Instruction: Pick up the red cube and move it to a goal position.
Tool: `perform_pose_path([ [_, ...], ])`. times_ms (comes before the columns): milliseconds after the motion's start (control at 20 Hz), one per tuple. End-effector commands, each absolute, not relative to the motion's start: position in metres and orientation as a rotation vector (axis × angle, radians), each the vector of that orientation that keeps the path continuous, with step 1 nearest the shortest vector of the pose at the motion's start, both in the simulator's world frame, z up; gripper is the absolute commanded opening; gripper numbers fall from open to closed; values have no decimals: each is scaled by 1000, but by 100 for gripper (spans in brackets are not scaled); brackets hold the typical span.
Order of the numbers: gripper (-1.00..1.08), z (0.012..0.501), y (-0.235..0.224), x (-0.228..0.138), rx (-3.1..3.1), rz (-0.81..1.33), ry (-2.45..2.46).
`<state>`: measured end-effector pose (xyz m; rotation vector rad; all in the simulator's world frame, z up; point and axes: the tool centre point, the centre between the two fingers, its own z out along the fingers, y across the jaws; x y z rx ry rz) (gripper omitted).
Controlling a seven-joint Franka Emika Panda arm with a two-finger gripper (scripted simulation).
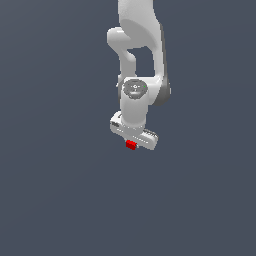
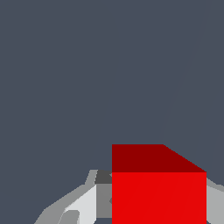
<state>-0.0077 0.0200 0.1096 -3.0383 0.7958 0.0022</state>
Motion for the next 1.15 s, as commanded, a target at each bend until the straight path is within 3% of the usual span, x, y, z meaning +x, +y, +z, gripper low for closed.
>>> perform_pose_path([
  [0,-100,127,16,-21,-3038,1,796],
  [550,-100,189,3,-66,-3037,1,796],
  [1100,-100,212,-1,-80,-3039,0,797],
])
